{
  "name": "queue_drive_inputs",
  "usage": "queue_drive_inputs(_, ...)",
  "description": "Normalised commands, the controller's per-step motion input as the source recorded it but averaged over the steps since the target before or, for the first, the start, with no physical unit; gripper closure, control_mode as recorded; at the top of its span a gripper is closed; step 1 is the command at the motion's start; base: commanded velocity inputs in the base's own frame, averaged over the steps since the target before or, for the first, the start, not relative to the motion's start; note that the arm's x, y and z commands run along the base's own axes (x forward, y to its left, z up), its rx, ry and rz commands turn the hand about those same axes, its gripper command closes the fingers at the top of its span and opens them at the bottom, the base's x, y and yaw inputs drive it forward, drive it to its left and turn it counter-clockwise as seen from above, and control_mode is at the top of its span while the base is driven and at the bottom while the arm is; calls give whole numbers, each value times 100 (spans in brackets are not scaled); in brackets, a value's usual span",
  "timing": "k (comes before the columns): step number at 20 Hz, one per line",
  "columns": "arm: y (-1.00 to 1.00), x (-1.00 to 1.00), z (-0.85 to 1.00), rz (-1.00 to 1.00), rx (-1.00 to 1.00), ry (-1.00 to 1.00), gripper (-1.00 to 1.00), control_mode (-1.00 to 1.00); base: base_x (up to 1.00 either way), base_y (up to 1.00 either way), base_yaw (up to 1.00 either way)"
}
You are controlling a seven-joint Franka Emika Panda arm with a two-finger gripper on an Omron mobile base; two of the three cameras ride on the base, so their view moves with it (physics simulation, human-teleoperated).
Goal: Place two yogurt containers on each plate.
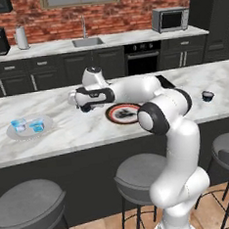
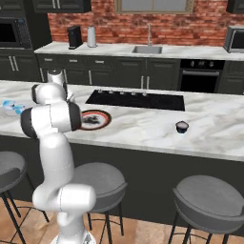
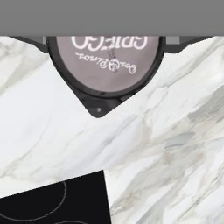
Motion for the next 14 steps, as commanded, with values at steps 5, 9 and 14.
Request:
queue_drive_inputs(5, -39, -15, 25, -20, 0, 10, 100, -100, 0, 0, 0)
queue_drive_inputs(9, -38, -3, 4, -18, 0, 19, 100, -100, 0, 0, 0)
queue_drive_inputs(14, -44, -7, 5, -14, 0, 11, 100, -100, 0, 0, 0)
